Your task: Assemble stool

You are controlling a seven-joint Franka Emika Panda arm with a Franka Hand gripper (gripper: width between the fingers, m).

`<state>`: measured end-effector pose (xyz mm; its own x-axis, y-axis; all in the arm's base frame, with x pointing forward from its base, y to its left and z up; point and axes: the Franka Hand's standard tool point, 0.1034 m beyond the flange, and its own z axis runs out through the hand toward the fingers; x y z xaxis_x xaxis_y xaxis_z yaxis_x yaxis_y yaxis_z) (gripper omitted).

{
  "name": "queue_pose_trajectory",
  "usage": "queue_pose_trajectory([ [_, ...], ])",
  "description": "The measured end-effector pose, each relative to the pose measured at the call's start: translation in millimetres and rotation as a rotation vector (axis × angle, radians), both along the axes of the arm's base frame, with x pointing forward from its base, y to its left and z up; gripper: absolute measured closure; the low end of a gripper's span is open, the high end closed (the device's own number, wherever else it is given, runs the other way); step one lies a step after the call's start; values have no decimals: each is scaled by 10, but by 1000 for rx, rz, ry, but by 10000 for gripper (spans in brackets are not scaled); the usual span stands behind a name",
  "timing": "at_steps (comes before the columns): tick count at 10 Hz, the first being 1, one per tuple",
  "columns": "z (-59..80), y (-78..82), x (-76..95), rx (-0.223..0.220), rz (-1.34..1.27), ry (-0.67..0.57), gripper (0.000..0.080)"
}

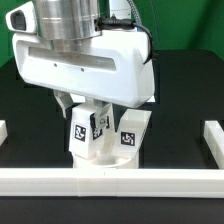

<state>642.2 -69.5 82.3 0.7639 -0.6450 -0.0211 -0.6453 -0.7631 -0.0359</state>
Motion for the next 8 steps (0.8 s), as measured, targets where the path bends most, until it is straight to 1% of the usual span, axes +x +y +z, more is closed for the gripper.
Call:
queue_pose_trajectory([
  [1,0,6,1,2,-93,4,458],
  [6,-3,23,2,8,-369,15,456],
  [8,-4,39,6,18,-497,20,456],
])
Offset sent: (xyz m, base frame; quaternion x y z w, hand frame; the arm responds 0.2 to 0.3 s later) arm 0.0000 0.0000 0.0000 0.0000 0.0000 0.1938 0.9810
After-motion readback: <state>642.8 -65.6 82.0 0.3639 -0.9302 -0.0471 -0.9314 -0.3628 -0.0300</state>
